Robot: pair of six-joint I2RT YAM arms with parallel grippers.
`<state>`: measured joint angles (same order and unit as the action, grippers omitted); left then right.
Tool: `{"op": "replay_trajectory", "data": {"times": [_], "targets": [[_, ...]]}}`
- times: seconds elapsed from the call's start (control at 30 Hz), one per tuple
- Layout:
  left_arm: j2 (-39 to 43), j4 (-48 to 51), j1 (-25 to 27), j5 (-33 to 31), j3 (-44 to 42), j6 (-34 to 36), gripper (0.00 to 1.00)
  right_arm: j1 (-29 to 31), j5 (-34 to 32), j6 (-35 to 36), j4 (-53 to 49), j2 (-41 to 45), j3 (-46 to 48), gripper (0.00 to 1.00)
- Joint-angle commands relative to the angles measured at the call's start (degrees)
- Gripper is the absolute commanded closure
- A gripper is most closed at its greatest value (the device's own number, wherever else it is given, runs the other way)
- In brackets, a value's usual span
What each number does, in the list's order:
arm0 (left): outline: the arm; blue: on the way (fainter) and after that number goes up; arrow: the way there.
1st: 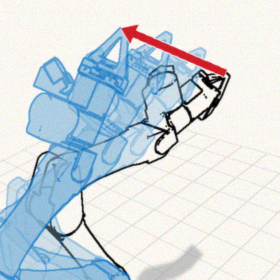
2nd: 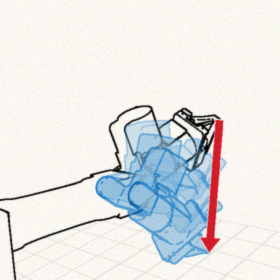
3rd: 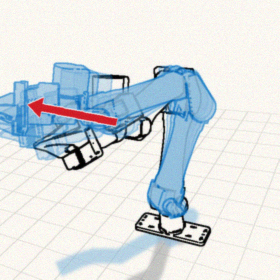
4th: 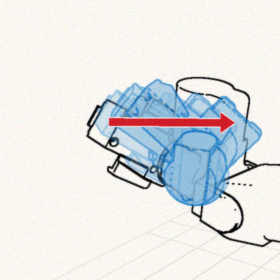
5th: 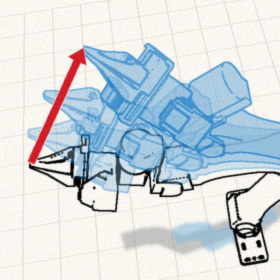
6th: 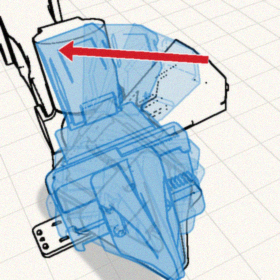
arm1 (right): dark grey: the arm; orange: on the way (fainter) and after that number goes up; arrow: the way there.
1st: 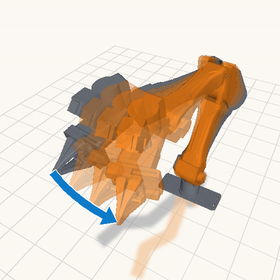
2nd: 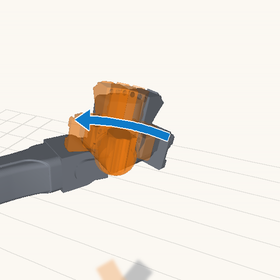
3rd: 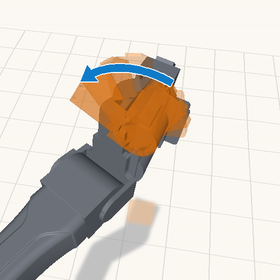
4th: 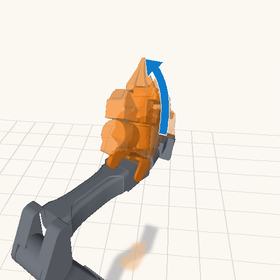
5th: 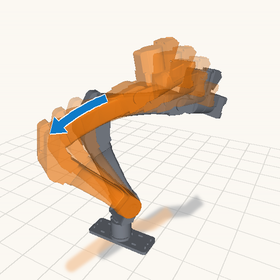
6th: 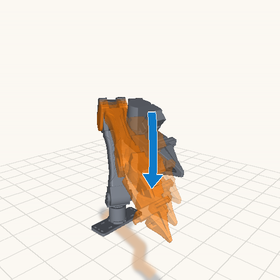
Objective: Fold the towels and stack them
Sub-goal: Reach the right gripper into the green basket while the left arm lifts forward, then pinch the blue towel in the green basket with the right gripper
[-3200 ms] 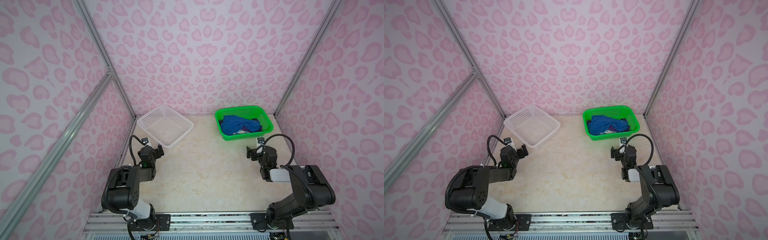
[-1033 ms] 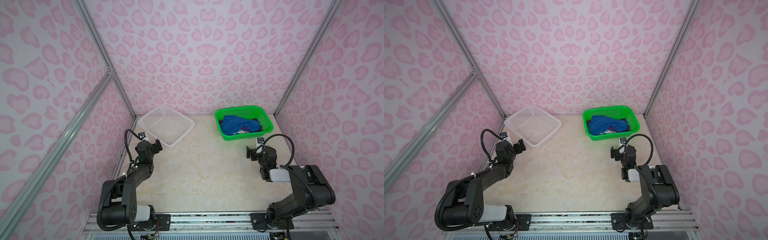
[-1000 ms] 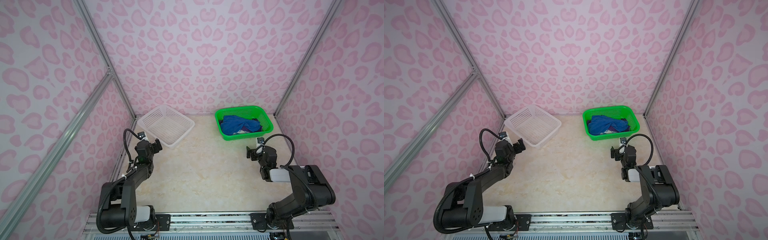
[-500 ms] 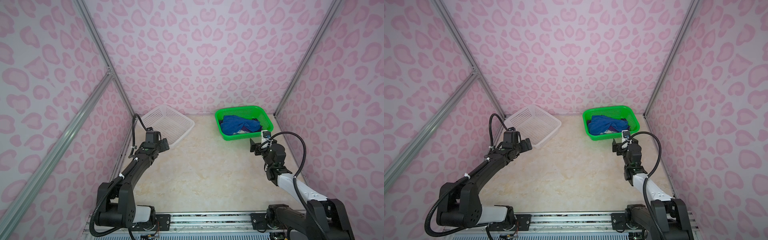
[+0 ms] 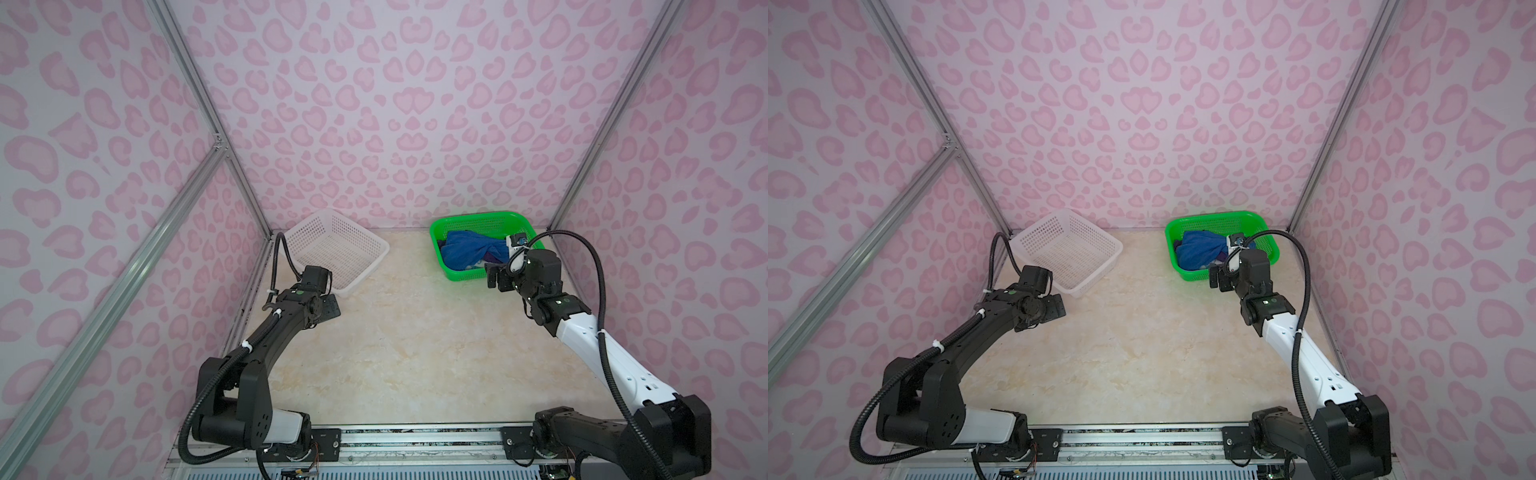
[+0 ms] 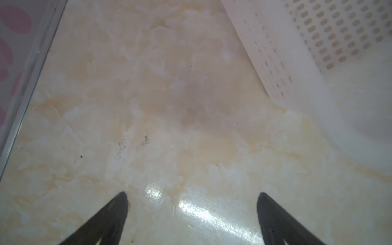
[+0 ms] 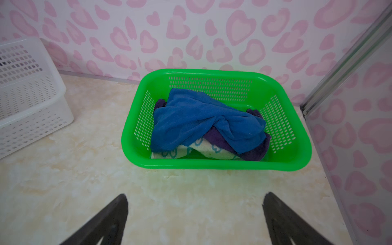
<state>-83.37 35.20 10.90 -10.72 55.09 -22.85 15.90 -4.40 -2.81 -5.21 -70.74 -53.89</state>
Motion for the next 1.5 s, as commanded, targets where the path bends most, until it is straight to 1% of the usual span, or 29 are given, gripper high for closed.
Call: {"op": "replay_trajectory", "data": {"times": [0.0,0.23,0.4,0.6,0.83,0.9,0.93,1.07,1.17,1.27,1.33,1.4,1.47], "targets": [[-4.4,-0.1,1.1,-0.2,3.2,-1.1,0.03,1.3,-1.0,-1.2,-1.4,-2.9,-2.1,0.01],[-13.8,-7.8,3.0,3.7,10.0,-2.6,0.04,2.3,-0.8,-4.3,-3.5,-13.6,-10.8,0.01],[-18.8,-11.5,3.3,7.0,14.7,-2.3,0.04,2.5,0.7,-5.2,-5.8,-21.8,-17.8,0.01],[-23.5,-15.2,3.3,12.4,19.8,-3.1,0.04,4.1,1.2,-5.3,-6.3,-28.8,-23.6,0.01],[-27.7,-16.5,4.1,15.8,25.0,-4.0,0.04,4.7,-3.3,-6.7,-7.8,-37.0,-31.1,0.01],[-27.7,-17.1,4.4,16.8,25.2,-4.0,0.04,4.7,-4.8,-7.0,-10.3,-40.4,-34.3,0.02],[-27.5,-17.3,4.7,17.4,25.2,-3.8,0.04,4.7,-5.7,-7.1,-11.6,-42.5,-37.6,0.03],[-24.9,-18.4,6.6,19.1,23.7,-3.2,0.04,4.6,-11.2,-8.4,-16.4,-50.1,-45.2,0.04],[-22.1,-19.3,8.1,19.3,21.7,-3.1,0.04,4.7,-16.4,-10.1,-21.0,-54.6,-50.3,0.12],[-19.5,-20.1,9.3,19.6,19.7,-3.2,0.04,4.4,-18.3,-10.3,-24.0,-57.4,-52.9,0.22],[-18.0,-20.6,9.9,19.8,18.7,-3.3,0.04,3.9,-18.4,-11.1,-25.1,-58.7,-53.7,0.34],[-16.8,-20.8,10.4,19.6,18.0,-3.4,0.04,2.8,-17.9,-12.2,-25.1,-59.0,-53.3,0.50],[-15.6,-20.9,10.9,19.4,17.4,-3.4,0.04,1.1,-16.1,-13.5,-24.7,-59.2,-52.8,0.65]]}}
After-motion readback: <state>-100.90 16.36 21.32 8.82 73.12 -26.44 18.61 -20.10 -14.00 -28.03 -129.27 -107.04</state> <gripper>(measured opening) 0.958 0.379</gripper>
